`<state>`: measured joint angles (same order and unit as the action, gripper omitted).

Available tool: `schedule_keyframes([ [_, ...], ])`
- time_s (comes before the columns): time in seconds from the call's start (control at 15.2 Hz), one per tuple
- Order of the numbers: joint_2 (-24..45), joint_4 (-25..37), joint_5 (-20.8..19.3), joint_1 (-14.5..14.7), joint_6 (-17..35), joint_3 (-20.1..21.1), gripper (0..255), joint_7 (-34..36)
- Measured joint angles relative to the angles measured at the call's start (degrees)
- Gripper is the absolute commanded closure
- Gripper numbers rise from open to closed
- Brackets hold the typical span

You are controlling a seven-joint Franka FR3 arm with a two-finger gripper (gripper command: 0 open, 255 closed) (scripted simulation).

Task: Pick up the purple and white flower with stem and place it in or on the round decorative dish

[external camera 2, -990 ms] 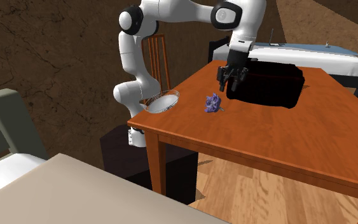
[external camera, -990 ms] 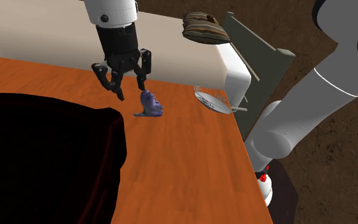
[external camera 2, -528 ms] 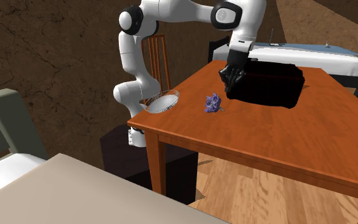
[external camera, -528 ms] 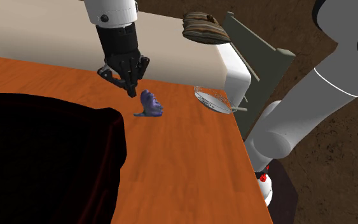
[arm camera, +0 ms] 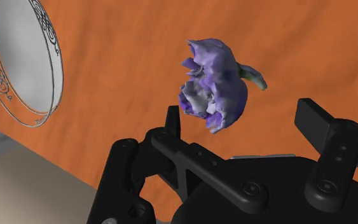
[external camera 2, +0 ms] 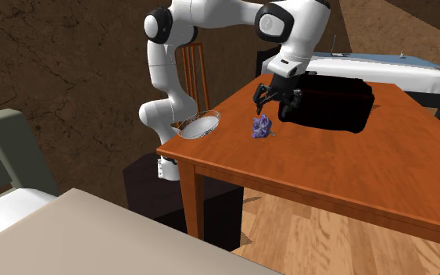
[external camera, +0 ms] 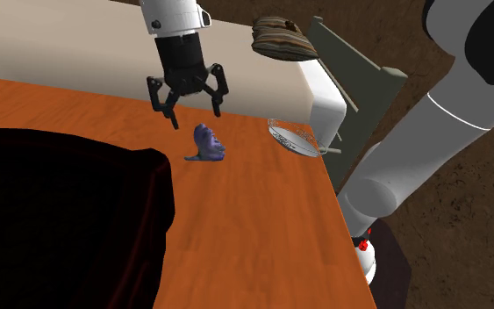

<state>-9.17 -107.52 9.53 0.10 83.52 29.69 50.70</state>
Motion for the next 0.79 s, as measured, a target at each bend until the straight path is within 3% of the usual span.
schedule_keyframes([
  [0.79, -1.7, -7.4, 1.9, -0.2, 4.6, -0.3, 0, 0.8],
])
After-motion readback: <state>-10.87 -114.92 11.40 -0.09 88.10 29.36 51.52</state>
